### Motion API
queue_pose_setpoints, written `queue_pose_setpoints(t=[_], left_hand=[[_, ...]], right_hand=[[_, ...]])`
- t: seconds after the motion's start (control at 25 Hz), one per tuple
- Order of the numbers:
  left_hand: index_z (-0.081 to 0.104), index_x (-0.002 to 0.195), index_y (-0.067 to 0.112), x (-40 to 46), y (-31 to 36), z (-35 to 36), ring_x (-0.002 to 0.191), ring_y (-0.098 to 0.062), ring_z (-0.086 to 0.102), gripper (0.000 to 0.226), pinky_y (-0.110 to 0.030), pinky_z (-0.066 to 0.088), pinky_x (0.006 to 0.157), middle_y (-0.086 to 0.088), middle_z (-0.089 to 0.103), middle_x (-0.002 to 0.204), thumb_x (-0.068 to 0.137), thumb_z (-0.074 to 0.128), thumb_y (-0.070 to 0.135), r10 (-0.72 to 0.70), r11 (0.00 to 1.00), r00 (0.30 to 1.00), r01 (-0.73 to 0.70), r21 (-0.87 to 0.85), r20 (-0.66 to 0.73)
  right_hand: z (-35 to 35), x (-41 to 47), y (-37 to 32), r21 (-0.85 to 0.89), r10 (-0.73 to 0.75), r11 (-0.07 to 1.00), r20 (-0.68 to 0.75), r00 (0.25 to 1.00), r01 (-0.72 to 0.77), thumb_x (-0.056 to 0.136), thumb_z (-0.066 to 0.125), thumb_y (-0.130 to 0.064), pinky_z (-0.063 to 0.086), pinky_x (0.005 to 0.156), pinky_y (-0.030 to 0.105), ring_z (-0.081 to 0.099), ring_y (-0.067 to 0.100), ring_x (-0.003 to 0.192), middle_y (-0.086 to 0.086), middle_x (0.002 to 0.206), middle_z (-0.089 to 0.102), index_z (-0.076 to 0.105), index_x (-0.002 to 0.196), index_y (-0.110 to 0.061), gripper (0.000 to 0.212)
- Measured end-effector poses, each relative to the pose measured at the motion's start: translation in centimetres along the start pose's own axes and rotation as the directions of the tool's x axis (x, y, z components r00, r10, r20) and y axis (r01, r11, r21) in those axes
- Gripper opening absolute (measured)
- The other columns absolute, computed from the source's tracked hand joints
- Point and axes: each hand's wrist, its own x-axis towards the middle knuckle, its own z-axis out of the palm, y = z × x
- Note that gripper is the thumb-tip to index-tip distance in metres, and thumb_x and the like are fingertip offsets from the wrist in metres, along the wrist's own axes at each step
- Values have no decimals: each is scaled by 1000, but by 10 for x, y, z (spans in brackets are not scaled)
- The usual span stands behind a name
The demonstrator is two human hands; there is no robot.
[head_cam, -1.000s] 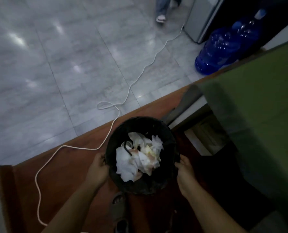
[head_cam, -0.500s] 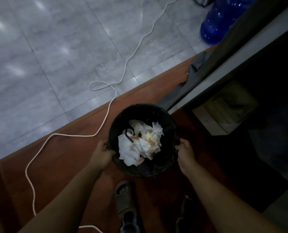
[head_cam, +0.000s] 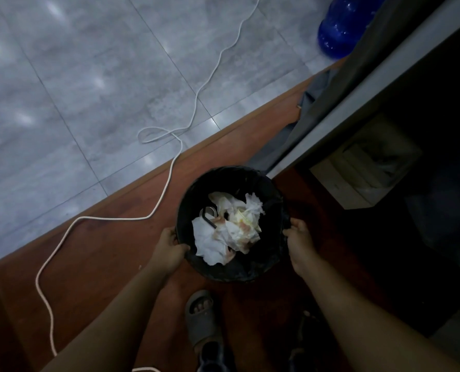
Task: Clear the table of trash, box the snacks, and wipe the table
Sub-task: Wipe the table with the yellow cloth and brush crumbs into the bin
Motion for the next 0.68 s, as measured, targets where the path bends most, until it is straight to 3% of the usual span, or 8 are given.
queue_pose_setpoints(t=[0.08,0.24,0.32,0.44,0.48,0.56,0.68], left_hand=[[44,110,13,-2,3,2,100,-28,59,40,-48,50,83,-12,59,112,77,58,-5,13,1000,1000,-13,-1,11],[55,106,17,-5,2,3,95,-28,64,41,-48,53,84,-9,65,103,65,62,16,48,995,996,-53,81,71],[58,93,23,-22,17,3,88,-19,63,25,-43,52,87,-5,67,96,71,62,10,70,992,995,-77,101,69],[51,77,30,-60,47,3,71,1,57,33,-27,49,76,10,58,79,82,58,-3,117,989,992,-121,85,53],[52,79,28,-74,54,2,71,4,56,32,-21,48,71,13,57,81,83,58,-3,138,986,990,-141,89,38],[57,108,20,-105,73,-5,91,-5,58,28,-25,46,79,8,58,102,82,64,9,184,976,983,-185,117,23],[47,134,18,-140,99,-17,119,-16,54,76,-39,44,101,3,56,130,64,64,44,285,939,956,-293,183,67]], right_hand=[[0,0,0,-5,-1,1000,9,1000,1,95,43,-2,48,78,35,54,25,100,11,119,54,44,128,-12,35],[-3,-6,-1,-76,7,997,53,999,-3,96,45,-5,44,92,37,52,29,115,15,137,49,33,142,-12,48],[-6,-18,-9,-114,1,993,69,998,7,96,46,-6,43,95,37,50,30,121,14,142,46,31,145,-12,51],[-10,-51,-35,-137,-72,987,90,993,84,95,45,-3,41,89,32,50,20,109,10,136,48,33,143,-10,49],[-14,-67,-44,-144,-98,983,106,990,113,95,45,-3,40,88,30,48,17,107,8,132,48,34,142,-10,49],[-20,-104,-68,-139,-139,977,155,978,161,96,46,-7,41,92,31,47,15,112,1,130,47,34,142,-15,49],[-25,-153,-96,-191,-203,952,189,961,239,95,50,-14,42,101,35,48,15,118,1,138,49,42,137,-22,44]])
